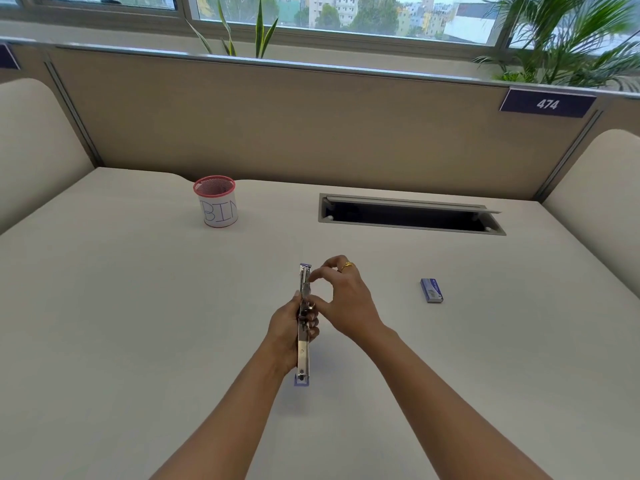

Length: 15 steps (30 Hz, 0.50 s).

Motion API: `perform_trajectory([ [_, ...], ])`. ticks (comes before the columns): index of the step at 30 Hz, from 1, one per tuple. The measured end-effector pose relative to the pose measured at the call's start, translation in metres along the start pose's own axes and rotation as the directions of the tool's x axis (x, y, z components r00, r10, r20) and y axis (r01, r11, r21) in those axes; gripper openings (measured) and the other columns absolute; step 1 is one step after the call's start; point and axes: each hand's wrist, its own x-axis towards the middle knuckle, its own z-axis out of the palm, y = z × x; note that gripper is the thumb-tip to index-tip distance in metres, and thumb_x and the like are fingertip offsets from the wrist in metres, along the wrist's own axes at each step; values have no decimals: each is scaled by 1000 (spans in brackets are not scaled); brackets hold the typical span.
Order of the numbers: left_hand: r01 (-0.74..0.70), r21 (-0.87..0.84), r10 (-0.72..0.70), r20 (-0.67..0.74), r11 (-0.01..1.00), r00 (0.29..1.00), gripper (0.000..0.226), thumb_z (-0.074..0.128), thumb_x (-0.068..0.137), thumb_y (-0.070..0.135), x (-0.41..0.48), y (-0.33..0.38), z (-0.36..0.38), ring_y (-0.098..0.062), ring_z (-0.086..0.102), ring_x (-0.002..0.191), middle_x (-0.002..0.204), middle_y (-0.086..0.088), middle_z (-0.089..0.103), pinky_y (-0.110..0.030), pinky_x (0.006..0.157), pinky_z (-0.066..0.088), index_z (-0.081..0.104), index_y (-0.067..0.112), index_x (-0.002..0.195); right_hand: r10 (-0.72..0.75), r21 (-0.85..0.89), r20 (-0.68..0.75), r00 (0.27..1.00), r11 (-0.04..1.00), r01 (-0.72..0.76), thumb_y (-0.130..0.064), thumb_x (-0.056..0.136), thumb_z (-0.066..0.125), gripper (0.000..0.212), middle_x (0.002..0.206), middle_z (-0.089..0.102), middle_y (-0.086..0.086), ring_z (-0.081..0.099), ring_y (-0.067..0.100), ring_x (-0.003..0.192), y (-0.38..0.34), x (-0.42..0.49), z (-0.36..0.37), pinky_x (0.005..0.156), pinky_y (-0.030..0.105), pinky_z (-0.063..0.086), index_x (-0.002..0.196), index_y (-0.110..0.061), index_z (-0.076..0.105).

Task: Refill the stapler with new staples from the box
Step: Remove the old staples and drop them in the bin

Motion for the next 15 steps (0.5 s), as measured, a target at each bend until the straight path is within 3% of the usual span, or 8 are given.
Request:
perform_trajectory([
  [5, 7, 43, -6, -11, 999, 1000, 35, 40, 98, 28, 1, -3, -3, -7, 38, 34, 43, 1, 44, -16, 33, 31, 50, 10, 68, 39, -79, 112, 993, 996, -30, -28, 79, 69, 33, 121, 44, 1, 40, 16, 117, 1, 4, -4, 82, 28, 43, 110, -20, 59],
  [15, 8, 175, -2, -35, 985, 999, 35, 37, 99, 26, 1, -8, -3, -8, 38, 36, 46, 0, 45, -17, 36, 30, 53, 10, 73, 90, -80, 194, 977, 994, -75, -27, 79, 67, 25, 115, 46, 1, 41, 16, 114, 2, 5, -4, 82, 28, 42, 101, -17, 60],
])
